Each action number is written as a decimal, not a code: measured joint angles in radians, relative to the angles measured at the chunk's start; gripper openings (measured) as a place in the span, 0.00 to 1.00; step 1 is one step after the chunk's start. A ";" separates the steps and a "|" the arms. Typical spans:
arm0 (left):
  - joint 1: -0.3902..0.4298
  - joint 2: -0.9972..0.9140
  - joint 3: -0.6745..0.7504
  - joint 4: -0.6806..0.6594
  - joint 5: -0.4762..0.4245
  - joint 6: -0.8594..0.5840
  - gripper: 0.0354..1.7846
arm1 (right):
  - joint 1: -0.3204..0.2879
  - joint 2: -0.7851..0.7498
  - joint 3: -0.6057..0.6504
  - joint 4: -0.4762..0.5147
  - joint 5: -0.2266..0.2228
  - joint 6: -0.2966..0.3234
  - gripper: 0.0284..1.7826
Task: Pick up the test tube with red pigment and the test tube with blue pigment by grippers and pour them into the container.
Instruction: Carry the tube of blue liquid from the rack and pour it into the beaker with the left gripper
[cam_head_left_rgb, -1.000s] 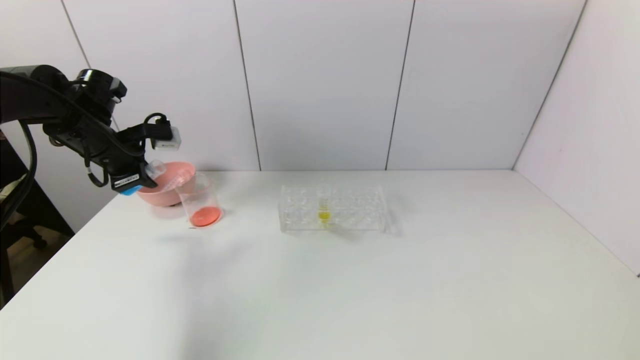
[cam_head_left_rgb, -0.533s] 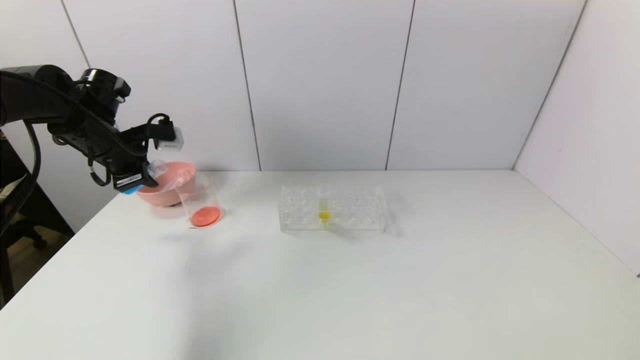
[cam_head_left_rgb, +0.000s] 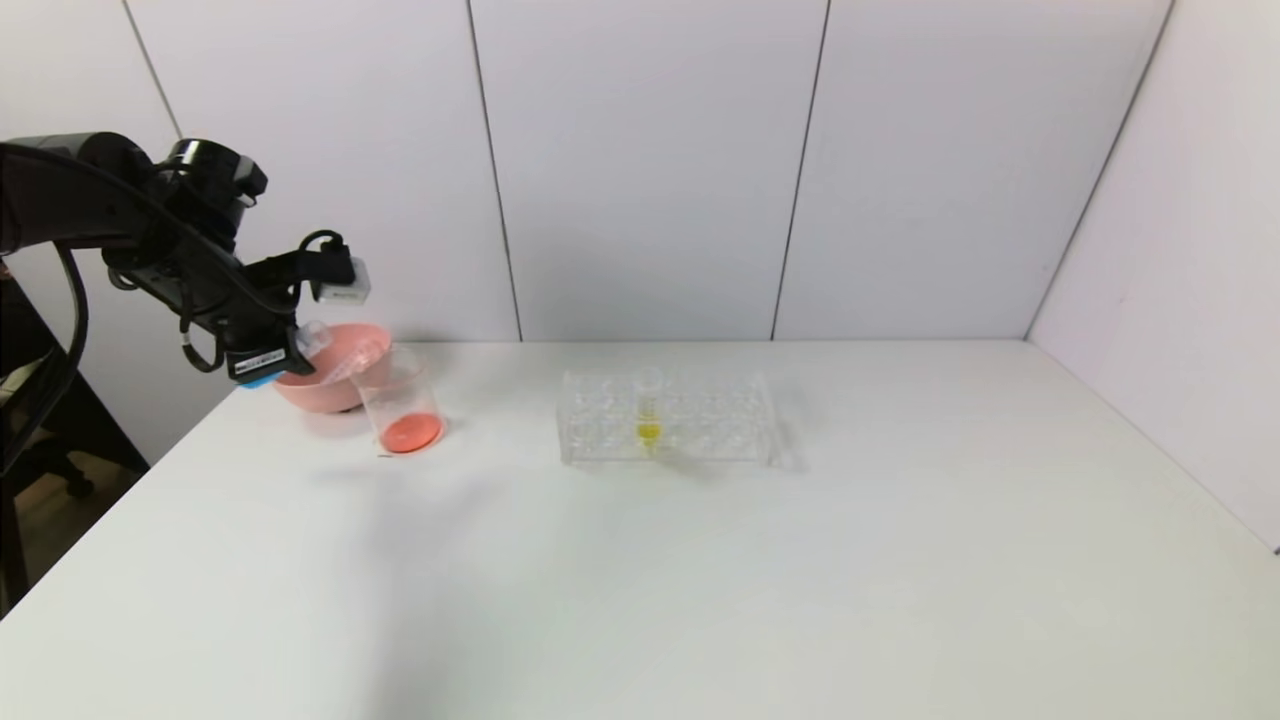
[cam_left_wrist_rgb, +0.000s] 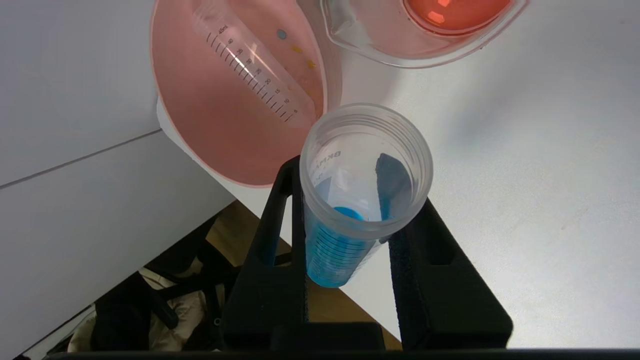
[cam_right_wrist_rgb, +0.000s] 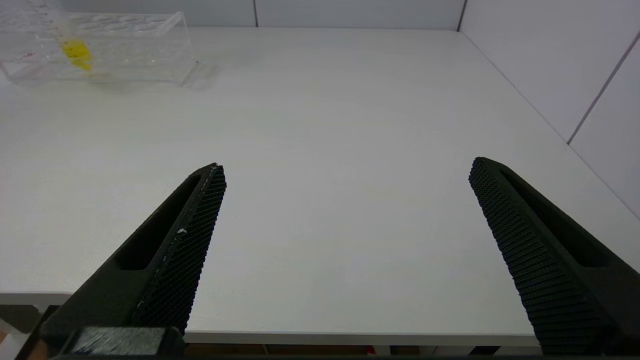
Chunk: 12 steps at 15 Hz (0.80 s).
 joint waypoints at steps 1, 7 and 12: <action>-0.001 0.001 0.000 -0.001 0.002 0.000 0.25 | 0.000 0.000 0.000 0.000 0.000 0.000 1.00; -0.026 0.005 0.000 -0.010 0.091 0.000 0.25 | 0.000 0.000 0.000 0.000 0.000 0.000 1.00; -0.047 0.009 0.000 -0.016 0.177 0.011 0.25 | 0.000 0.000 0.000 0.000 0.000 0.000 1.00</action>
